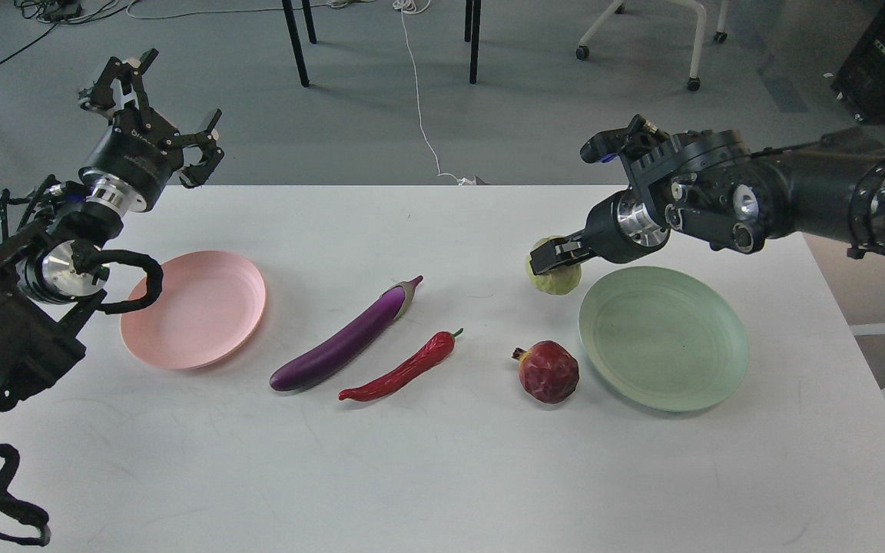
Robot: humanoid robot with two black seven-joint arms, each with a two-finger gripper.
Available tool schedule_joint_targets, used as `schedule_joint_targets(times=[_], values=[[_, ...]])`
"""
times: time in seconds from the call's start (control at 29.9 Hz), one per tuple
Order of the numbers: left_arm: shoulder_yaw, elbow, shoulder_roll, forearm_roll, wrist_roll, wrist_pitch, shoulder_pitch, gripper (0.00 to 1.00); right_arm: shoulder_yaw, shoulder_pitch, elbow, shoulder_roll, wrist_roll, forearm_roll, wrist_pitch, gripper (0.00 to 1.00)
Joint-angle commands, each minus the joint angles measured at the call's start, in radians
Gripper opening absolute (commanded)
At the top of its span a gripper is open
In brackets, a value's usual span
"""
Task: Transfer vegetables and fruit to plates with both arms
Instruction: 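Grasp the pale fruit with the right gripper and lift it, then place the pale fruit on the green plate and release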
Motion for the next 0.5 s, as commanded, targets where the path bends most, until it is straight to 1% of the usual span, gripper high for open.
schedule_joint_targets(times=[0.0,0.07,0.13,0.23,0.37,0.47], values=[[-0.001,0.0,-0.006,0.0,0.0,0.0,0.002,0.98,-0.003,0.045,0.112,-0.127,-0.001,-0.018,-0.005,0.44],[-0.001,0.0,-0.011,0.0,0.0,0.0,0.002,0.98,0.0,0.045,0.168,-0.206,-0.003,-0.069,-0.013,0.45],[0.0,0.0,-0.014,0.0,-0.002,0.0,0.002,0.98,0.008,0.042,0.212,-0.282,-0.003,-0.107,-0.042,0.45],[0.0,0.0,-0.017,0.0,0.0,0.0,0.002,0.98,0.008,0.004,0.217,-0.353,-0.003,-0.142,-0.065,0.45],[0.0,0.0,-0.018,0.0,0.0,0.0,-0.001,0.98,0.009,-0.085,0.203,-0.375,-0.003,-0.191,-0.088,0.46],[0.0,0.0,-0.018,0.0,0.0,0.0,-0.001,0.98,0.009,-0.117,0.197,-0.375,-0.004,-0.21,-0.115,0.48]])
